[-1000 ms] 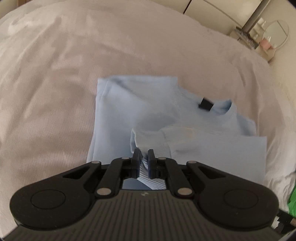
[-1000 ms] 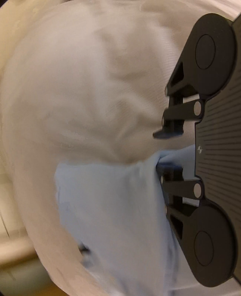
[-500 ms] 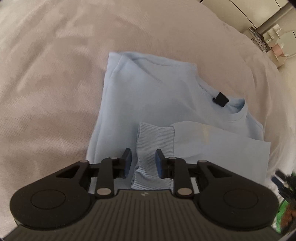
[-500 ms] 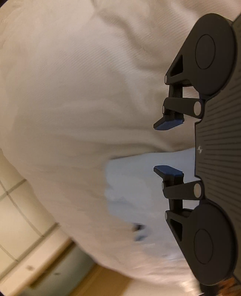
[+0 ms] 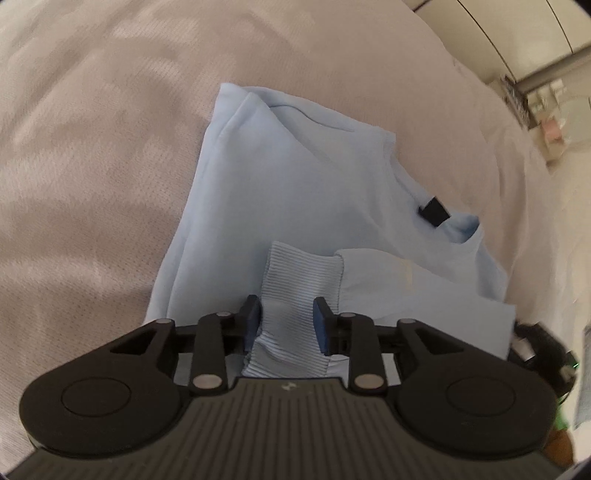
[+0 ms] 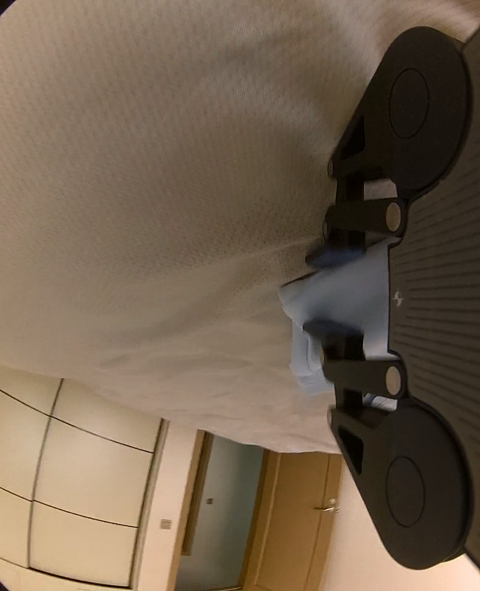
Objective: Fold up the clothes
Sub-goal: 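Open the left gripper and lift it off the folded sweatshirt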
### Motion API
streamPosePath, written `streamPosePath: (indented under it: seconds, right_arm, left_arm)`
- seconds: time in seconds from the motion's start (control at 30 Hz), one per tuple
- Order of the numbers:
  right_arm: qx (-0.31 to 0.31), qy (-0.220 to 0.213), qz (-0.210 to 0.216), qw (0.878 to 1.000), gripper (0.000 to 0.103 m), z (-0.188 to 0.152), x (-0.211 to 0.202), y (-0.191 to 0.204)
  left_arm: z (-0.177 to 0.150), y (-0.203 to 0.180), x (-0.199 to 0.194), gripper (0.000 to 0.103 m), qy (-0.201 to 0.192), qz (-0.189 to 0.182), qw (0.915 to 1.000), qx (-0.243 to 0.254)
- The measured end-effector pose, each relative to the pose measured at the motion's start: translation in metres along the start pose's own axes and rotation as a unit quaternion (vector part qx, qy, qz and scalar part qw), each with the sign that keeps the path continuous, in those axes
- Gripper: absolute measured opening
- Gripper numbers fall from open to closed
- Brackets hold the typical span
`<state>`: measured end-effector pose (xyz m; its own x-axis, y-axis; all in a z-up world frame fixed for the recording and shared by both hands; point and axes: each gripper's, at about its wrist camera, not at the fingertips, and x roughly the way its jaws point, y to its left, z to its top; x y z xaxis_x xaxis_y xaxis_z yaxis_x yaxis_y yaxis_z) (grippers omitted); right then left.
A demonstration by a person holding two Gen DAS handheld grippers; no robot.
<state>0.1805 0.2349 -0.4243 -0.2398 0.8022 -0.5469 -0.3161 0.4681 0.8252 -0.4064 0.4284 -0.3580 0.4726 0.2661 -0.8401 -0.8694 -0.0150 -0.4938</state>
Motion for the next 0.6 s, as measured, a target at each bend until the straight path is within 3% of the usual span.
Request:
streamPosePath:
  seconds: [0.07,0.17,0.23,0.3,0.4,0.5,0.57,0.6]
  right_arm:
    - [-0.014,-0.005,-0.007,1.000,0.012,-0.001,0.001,0.005]
    - [-0.059,-0.066,-0.037,0.995,0.009,-0.009,-0.017,0.022]
    - [-0.080,-0.091,-0.062,0.991,0.008,-0.016,-0.028,0.027]
    - [-0.097,-0.084,-0.100,0.987,0.008,-0.023,-0.021,0.026]
    - [-0.099,-0.085,-0.125,0.984,0.008,-0.026,-0.006,0.025]
    - [-0.135,-0.087,-0.158,0.974,0.011,-0.029,-0.001,0.042]
    - [-0.167,-0.092,-0.187,0.964,0.026,-0.037,-0.004,0.056]
    - [-0.188,-0.101,-0.203,0.956,0.027,-0.040,-0.008,0.065]
  left_arm:
    - [-0.002,0.000,-0.006,0.002,-0.017,0.009,0.9998,0.006]
    - [-0.006,-0.005,-0.022,0.002,-0.054,0.021,0.9976,0.038]
    - [-0.009,-0.010,-0.019,0.002,-0.058,0.043,0.9954,0.062]
    - [-0.009,-0.016,-0.007,0.003,-0.051,0.073,0.9921,0.089]
    - [-0.010,-0.025,0.005,0.005,-0.048,0.107,0.9827,0.143]
    - [-0.012,-0.033,0.001,0.014,-0.046,0.124,0.9753,0.177]
    - [-0.013,-0.032,-0.013,0.017,-0.056,0.135,0.9735,0.176]
    - [-0.014,-0.030,-0.020,0.016,-0.063,0.139,0.9737,0.169]
